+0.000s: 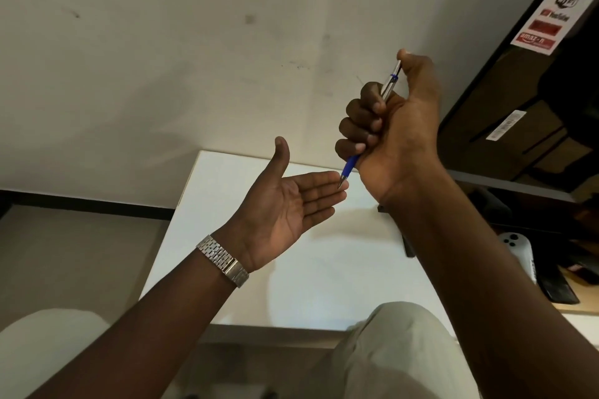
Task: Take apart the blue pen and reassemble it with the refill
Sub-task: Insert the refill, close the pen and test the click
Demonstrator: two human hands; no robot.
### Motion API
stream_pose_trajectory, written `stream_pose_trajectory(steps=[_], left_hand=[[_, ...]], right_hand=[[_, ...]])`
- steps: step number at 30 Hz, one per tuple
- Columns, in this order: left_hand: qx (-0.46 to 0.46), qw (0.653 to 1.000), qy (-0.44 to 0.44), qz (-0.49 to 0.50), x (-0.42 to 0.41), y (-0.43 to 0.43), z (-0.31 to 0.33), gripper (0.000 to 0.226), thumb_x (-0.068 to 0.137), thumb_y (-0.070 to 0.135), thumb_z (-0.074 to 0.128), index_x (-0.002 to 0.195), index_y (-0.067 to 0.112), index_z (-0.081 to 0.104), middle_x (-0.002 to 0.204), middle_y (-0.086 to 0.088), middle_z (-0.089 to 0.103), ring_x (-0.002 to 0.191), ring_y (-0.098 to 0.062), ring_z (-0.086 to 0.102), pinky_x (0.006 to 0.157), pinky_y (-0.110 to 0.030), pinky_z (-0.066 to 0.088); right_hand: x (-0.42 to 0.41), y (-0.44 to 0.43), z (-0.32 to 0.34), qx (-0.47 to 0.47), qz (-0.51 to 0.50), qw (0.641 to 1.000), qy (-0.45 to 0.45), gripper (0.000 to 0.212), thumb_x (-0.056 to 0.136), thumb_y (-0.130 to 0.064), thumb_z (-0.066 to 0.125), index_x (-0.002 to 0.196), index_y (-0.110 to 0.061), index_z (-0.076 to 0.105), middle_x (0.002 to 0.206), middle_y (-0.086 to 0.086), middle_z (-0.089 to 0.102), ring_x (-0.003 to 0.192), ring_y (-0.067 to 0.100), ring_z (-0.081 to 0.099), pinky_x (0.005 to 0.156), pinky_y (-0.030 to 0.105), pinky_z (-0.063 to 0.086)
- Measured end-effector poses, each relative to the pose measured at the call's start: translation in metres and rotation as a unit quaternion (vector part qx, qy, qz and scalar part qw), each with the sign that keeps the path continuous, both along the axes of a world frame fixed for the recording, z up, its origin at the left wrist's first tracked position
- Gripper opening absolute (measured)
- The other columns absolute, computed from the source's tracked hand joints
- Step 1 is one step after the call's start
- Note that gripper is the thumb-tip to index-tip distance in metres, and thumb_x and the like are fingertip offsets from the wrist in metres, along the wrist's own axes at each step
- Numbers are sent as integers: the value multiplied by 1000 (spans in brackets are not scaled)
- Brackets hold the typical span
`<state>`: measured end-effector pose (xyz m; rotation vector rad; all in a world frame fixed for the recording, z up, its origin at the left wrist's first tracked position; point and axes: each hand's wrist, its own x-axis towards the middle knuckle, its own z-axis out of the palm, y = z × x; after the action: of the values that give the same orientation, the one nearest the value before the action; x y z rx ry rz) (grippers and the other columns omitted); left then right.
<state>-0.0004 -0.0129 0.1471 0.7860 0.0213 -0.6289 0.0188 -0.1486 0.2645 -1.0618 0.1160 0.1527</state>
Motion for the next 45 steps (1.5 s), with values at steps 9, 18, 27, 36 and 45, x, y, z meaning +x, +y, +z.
stream_pose_trajectory(steps=[9,18,27,36,45], left_hand=[[-21,999,-8,-23,1,3,1,103,82,90,33,119,3,74,131,-18,71,125,-29,67,114,-42,44],[-23,999,-13,-36,0,4,0,104,82,90,32,121,4,73,132,-17,71,127,-28,66,116,-42,41],[-29,999,-15,-31,0,4,0,100,82,89,33,114,6,79,127,-16,73,124,-28,68,118,-42,40],[-35,999,-12,-35,0,5,-1,100,81,90,35,115,6,78,129,-17,72,125,-29,67,118,-42,40],[-26,999,-11,-28,1,6,-2,99,82,89,34,111,6,80,123,-15,75,122,-28,69,119,-43,38]], right_hand=[[7,9,-4,-29,-1,1000,2,61,97,-55,42,51,-16,40,46,-4,27,39,10,19,42,20,22],[6,8,-4,8,20,1000,5,65,98,-60,42,49,-16,45,44,-5,32,37,9,24,42,19,23],[6,9,-7,18,18,1000,11,65,99,-59,41,51,-17,47,45,-6,31,37,9,23,41,19,22],[8,10,-9,5,15,1000,8,64,100,-56,41,50,-16,50,44,-5,33,37,8,24,42,19,22],[12,11,-15,3,11,1000,16,61,105,-54,32,81,-9,66,53,-3,41,44,9,31,46,20,28]])
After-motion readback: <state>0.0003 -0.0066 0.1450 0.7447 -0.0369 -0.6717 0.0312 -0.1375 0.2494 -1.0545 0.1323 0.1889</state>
